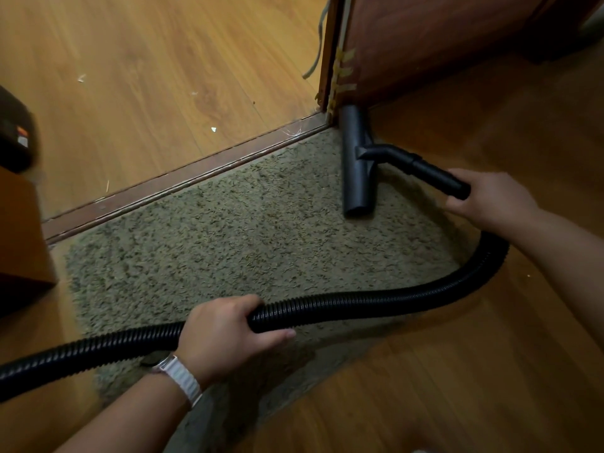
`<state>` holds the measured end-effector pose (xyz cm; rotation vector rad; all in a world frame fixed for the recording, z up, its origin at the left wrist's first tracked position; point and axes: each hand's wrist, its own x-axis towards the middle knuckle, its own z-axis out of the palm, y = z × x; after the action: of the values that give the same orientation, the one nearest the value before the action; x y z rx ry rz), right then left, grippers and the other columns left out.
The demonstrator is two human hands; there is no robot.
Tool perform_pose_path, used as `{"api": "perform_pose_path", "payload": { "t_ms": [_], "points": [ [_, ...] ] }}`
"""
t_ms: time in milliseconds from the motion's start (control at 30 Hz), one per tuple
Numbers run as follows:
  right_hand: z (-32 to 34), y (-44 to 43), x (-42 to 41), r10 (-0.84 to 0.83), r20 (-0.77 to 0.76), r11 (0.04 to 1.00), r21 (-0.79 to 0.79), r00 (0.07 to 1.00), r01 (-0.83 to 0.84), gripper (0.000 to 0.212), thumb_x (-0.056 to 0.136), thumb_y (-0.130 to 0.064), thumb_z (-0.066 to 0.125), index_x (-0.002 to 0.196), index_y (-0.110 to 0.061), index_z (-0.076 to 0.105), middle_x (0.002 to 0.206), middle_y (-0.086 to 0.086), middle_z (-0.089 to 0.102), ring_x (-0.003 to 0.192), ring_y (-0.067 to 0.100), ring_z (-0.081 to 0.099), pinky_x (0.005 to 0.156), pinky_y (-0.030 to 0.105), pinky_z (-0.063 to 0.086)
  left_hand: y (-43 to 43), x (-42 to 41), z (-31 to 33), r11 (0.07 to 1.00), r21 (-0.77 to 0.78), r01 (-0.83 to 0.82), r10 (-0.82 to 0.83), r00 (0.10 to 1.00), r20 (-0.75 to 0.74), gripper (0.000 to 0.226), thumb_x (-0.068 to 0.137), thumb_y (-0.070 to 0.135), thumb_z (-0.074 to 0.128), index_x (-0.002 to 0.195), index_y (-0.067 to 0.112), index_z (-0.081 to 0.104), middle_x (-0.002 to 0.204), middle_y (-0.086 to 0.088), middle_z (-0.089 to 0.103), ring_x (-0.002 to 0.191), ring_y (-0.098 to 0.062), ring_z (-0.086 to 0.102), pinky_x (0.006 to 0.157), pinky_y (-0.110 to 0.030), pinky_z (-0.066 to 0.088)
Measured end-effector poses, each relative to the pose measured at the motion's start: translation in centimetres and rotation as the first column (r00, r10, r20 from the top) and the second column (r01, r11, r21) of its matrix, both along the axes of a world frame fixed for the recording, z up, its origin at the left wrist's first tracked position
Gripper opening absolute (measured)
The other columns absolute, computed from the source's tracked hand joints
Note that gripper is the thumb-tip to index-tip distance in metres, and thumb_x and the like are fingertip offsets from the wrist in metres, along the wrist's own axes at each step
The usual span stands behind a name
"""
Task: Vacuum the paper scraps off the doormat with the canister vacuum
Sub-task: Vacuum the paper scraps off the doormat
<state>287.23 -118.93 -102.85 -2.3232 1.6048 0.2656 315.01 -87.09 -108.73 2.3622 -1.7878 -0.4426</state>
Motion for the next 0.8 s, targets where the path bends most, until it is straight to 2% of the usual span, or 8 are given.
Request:
{"api": "perform_pose_path", "payload": {
  "t_ms": [133, 300, 433, 600, 700, 800],
  "points": [
    [-0.3, -1.9, 0.7, -0.043, -0.042, 0.999, -0.007, 0.998, 0.043, 0.042, 0.094, -0.032, 0.062, 0.135, -0.035, 0.053, 0.084, 0.002, 0.06, 0.071, 0.021, 0.058, 0.056, 0.031, 0.046, -1.1, -0.8, 0.2, 0.999, 0.041, -0.015, 0.016, 1.0, -0.026, 0.086, 0.057, 0.102, 0.021, 0.083, 0.031, 0.063, 0.062, 0.015, 0.057, 0.061, -0.001, 0.055, 0.057, -0.021, 0.044],
    [-0.2, -2.7, 1.1, 0.003, -0.058, 0.999, 0.054, 0.998, 0.001, 0.04, 0.092, -0.031, 0.064, 0.131, -0.036, 0.056, 0.085, -0.002, 0.059, 0.073, 0.016, 0.055, 0.056, 0.029, 0.041, -1.3, -1.0, 0.1, 0.999, 0.053, -0.008, 0.011, 0.999, -0.042, 0.091, 0.054, 0.104, 0.013, 0.079, 0.03, 0.061, 0.061, 0.014, 0.057, 0.06, -0.002, 0.056, 0.057, -0.022, 0.046],
    [0.5, -2.5, 1.1, 0.059, -0.063, 0.995, 0.089, 0.996, -0.053, 0.043, 0.092, -0.032, 0.064, 0.134, -0.036, 0.056, 0.085, -0.001, 0.061, 0.074, 0.018, 0.057, 0.063, 0.033, 0.047, -1.4, -1.1, -0.1, 0.999, 0.039, -0.004, 0.005, 0.999, -0.037, 0.091, 0.055, 0.104, 0.015, 0.08, 0.03, 0.063, 0.06, 0.013, 0.058, 0.06, -0.004, 0.058, 0.056, -0.024, 0.049],
    [1.1, -1.2, 1.1, 0.151, -0.063, 0.975, 0.173, 0.986, -0.138, 0.048, 0.093, -0.027, 0.063, 0.136, -0.045, 0.052, 0.073, 0.001, 0.062, 0.06, 0.018, 0.057, 0.049, 0.028, 0.04, -1.3, -1.3, -0.2, 0.999, 0.028, 0.038, -0.036, 0.998, -0.05, 0.087, 0.059, 0.102, 0.018, 0.081, 0.031, 0.064, 0.064, 0.016, 0.06, 0.062, -0.001, 0.059, 0.059, -0.025, 0.052],
    [0.8, -0.4, 0.7, 0.129, -0.035, 0.979, 0.166, 0.991, -0.121, 0.051, 0.094, -0.025, 0.063, 0.14, -0.042, 0.049, 0.073, 0.001, 0.061, 0.056, 0.018, 0.054, 0.047, 0.027, 0.037, -1.1, -1.5, -0.3, 0.999, 0.021, 0.049, -0.048, 0.998, -0.039, 0.085, 0.061, 0.102, 0.018, 0.078, 0.031, 0.063, 0.062, 0.017, 0.058, 0.059, -0.001, 0.058, 0.055, -0.022, 0.048],
    [0.6, -0.9, -0.2, 0.023, 0.014, 0.994, 0.106, 1.0, -0.025, 0.048, 0.095, -0.026, 0.063, 0.139, -0.038, 0.051, 0.079, 0.002, 0.061, 0.063, 0.02, 0.056, 0.051, 0.03, 0.039, -1.1, -1.5, -0.3, 0.999, 0.042, 0.034, -0.032, 0.998, -0.055, 0.089, 0.059, 0.103, 0.016, 0.081, 0.031, 0.064, 0.065, 0.017, 0.06, 0.063, -0.001, 0.059, 0.058, -0.025, 0.051]
  ]
}}
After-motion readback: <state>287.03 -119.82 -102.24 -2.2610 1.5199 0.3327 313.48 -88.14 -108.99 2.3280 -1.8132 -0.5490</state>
